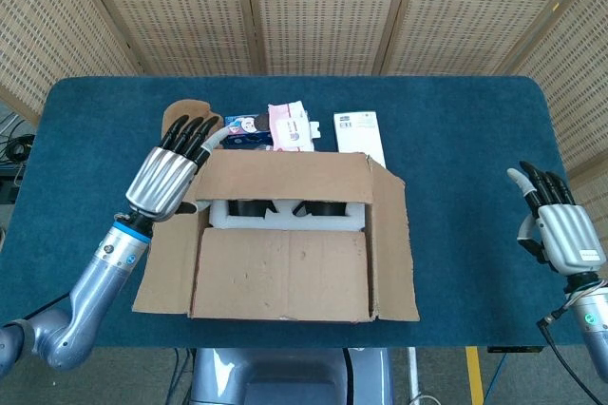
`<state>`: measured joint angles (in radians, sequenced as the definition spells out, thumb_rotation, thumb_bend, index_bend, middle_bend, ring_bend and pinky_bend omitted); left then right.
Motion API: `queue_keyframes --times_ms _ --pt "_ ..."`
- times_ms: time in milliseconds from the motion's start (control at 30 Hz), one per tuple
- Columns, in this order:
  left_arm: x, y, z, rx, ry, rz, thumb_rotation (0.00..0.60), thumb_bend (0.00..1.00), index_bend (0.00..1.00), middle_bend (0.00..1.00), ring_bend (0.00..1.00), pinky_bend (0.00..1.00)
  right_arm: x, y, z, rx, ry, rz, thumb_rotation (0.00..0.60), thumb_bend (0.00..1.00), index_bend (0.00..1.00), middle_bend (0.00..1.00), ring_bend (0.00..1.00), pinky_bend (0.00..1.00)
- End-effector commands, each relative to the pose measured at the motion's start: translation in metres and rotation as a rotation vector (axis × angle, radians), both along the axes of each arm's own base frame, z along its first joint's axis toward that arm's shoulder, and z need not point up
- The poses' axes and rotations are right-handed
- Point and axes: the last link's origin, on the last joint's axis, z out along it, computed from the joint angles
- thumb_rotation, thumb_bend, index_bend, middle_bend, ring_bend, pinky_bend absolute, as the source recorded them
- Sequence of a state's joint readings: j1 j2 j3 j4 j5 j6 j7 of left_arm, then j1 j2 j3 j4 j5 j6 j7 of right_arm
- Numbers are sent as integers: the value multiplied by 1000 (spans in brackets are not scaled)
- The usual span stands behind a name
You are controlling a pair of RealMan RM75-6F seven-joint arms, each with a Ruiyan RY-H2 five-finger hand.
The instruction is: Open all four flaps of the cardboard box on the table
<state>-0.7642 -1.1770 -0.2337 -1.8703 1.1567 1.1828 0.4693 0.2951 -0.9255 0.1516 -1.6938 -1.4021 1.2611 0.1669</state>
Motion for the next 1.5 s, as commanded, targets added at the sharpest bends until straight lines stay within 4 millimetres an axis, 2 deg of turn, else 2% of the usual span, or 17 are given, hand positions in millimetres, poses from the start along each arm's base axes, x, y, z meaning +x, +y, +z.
queue_keyframes --times_ms 33,333,533,767,1033,1300,1500 --pt "7 7 6 20 -6 -12 593 177 0 0 0 0 0 1 0 -1 -1 0 600 1000 0 0 0 0" --pt "34 31 20 108 -16 -66 595 179 0 0 0 0 -1 3 3 -9 -3 -4 600 1000 0 0 0 0" --pt "47 45 21 151 -13 -78 593 179 0 0 0 0 -2 5 4 -12 -5 -4 600 1000 0 0 0 0" --pt "55 72 15 197 42 -45 591 184 0 0 0 0 -4 7 7 -20 -6 -11 600 1000 0 0 0 0" --pt "53 95 7 215 100 9 586 189 0 0 0 0 -9 9 8 -20 -10 -25 600 1000 0 0 0 0" --pt "39 96 10 204 123 51 585 193 0 0 0 0 -8 8 8 -21 -12 -22 600 1000 0 0 0 0" --pt "38 96 16 225 154 42 584 195 0 0 0 0 -8 9 6 -19 -18 -21 600 1000 0 0 0 0"
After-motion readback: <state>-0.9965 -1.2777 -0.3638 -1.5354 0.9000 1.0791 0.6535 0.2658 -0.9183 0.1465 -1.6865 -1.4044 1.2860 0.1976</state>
